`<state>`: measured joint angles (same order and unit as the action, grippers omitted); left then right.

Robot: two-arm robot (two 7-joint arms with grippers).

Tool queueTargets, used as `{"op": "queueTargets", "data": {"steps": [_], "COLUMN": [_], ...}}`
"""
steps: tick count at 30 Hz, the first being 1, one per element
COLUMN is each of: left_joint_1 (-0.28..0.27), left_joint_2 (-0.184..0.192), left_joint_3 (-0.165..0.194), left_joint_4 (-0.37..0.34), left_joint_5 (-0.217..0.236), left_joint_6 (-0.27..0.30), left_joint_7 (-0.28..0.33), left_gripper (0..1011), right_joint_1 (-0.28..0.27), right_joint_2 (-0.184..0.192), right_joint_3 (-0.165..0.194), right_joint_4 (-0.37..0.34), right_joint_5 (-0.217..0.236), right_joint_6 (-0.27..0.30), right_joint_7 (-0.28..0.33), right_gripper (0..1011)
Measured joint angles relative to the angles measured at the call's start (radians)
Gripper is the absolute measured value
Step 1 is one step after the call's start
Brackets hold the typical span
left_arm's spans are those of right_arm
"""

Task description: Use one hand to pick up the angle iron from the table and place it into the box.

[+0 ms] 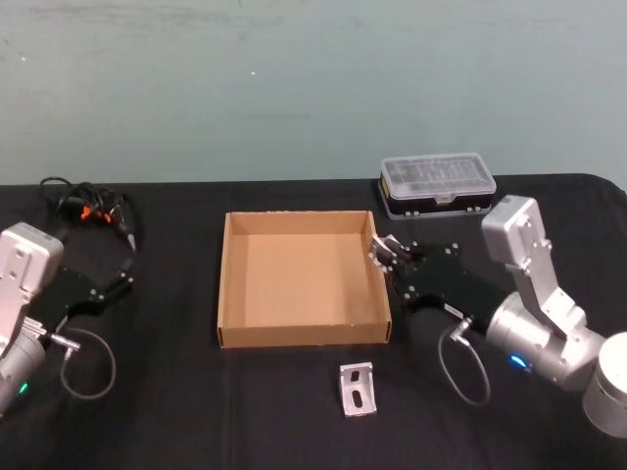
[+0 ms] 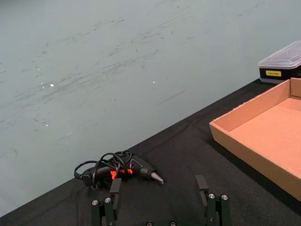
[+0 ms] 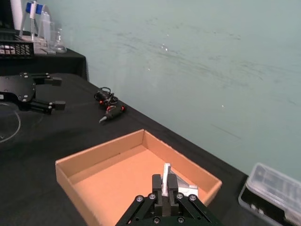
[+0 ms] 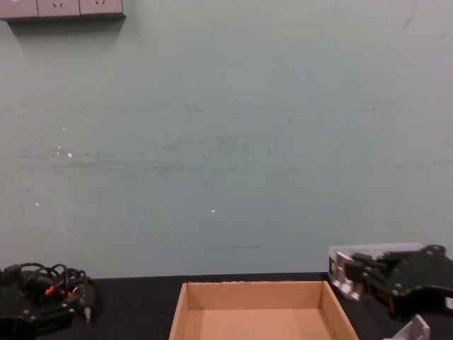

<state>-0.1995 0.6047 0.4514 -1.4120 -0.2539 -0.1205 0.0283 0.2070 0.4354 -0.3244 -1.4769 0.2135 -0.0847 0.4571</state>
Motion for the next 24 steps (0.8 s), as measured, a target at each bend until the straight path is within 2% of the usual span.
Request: {"op": "queueTargets", "data": {"steps": [6, 8, 9, 17, 23, 24], "left_joint_1": [0.000, 0.000, 0.000, 0.000, 0.000, 0.000], "left_joint_2": [0.000, 0.000, 0.000, 0.000, 0.000, 0.000], "left_joint_3": [0.000, 0.000, 0.000, 0.000, 0.000, 0.000], "left_joint_4": [0.000, 0.000, 0.000, 0.000, 0.000, 0.000], "left_joint_5": [0.000, 0.000, 0.000, 0.000, 0.000, 0.000], "left_joint_6": [0.000, 0.000, 0.000, 0.000, 0.000, 0.000], "left_joint_7": [0.000, 0.000, 0.000, 0.000, 0.000, 0.000], "left_gripper": [1000, 1000, 1000, 1000, 1000, 1000], "right_joint_1": [0.077, 0.122, 0.122, 0.230, 0.268, 0.285], "right_joint_2": [-0.029, -0.049, -0.049, -0.103, -0.124, -0.134], "right_joint_3": [-0.030, -0.048, -0.048, -0.097, -0.118, -0.129], "right_joint_4": [0.082, 0.136, 0.136, 0.282, 0.344, 0.373], "right_joint_5": [-0.002, -0.002, -0.002, 0.006, 0.007, 0.007], "right_joint_6": [-0.005, -0.007, -0.007, -0.007, -0.007, -0.007], "right_joint_7": [0.026, 0.044, 0.044, 0.083, 0.096, 0.103], "right_gripper": [79, 79, 79, 80, 79, 80]}}
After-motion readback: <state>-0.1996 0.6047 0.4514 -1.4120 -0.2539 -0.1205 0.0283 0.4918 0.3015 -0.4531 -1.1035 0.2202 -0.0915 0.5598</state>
